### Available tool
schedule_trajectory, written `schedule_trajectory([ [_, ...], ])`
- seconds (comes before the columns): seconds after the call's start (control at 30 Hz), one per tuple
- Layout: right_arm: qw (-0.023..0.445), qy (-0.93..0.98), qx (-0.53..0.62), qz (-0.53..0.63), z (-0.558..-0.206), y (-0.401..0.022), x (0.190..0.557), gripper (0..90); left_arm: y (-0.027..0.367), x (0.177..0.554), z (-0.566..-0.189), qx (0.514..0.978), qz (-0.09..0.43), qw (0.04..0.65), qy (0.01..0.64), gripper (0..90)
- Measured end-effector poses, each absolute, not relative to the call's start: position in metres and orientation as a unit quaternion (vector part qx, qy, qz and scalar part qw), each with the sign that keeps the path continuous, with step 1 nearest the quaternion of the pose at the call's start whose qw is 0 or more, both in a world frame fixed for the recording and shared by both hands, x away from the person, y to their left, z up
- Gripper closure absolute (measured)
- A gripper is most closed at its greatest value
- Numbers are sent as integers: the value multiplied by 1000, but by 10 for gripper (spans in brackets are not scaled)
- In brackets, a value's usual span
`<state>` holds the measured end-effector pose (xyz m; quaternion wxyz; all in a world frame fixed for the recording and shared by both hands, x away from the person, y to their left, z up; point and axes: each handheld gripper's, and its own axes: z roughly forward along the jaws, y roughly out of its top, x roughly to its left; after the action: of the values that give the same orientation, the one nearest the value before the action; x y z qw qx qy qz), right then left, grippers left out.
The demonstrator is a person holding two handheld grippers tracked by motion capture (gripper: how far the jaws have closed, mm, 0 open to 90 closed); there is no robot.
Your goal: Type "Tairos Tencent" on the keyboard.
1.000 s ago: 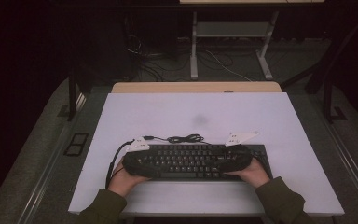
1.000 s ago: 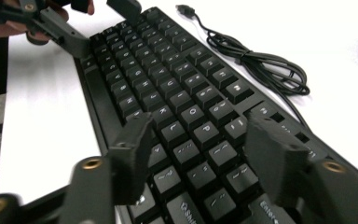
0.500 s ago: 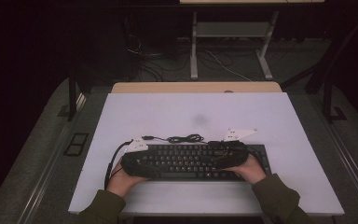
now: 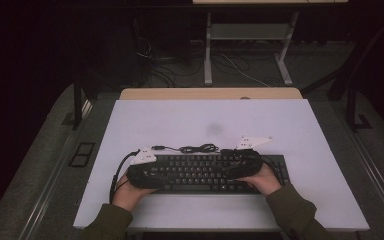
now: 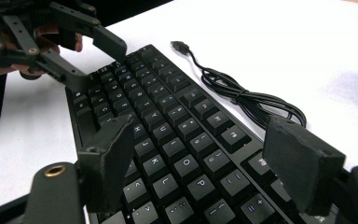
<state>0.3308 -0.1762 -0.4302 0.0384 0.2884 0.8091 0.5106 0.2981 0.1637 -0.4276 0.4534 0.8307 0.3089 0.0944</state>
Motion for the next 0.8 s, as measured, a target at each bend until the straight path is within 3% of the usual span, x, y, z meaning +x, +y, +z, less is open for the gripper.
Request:
schedule_trajectory([
  [0.2,38,811,286,508,-431,-176,330,247,171,298,-429,830,97,446,321,558],
  [0.8,35,817,279,504,-433,-171,329,247,181,300,-434,834,87,429,334,890],
])
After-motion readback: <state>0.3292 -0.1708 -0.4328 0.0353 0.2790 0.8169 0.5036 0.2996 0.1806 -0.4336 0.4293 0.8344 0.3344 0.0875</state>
